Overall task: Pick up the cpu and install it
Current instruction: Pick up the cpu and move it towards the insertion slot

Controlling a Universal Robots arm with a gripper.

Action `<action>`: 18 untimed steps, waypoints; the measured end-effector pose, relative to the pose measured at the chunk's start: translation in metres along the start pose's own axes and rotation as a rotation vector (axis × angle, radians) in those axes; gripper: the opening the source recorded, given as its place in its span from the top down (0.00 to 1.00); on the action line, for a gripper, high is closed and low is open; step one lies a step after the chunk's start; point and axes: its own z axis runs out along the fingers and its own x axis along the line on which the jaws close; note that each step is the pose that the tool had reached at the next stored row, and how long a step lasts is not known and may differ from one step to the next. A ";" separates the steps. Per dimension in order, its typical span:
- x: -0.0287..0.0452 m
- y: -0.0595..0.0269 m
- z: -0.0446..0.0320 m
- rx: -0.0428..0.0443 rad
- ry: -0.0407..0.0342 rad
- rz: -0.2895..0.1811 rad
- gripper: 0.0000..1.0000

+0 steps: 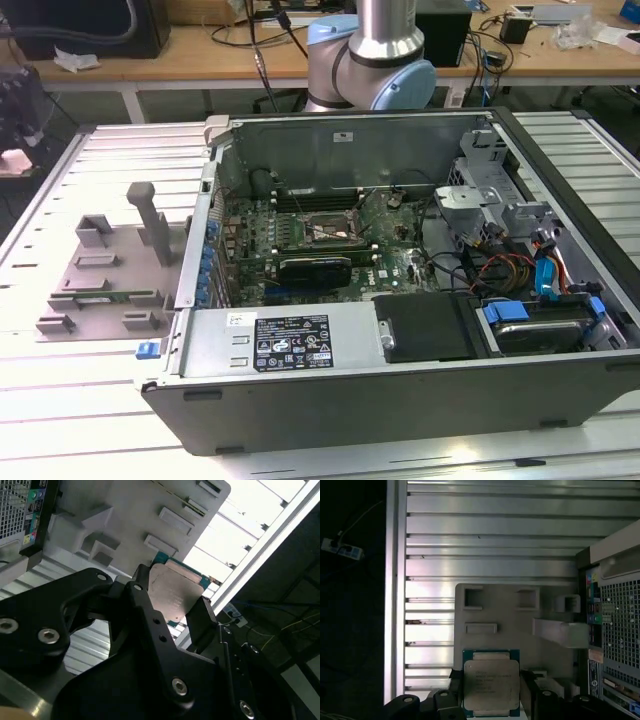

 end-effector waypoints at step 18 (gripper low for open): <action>-0.0036 0.0031 -0.0528 0.0006 0.0002 0.000 0.46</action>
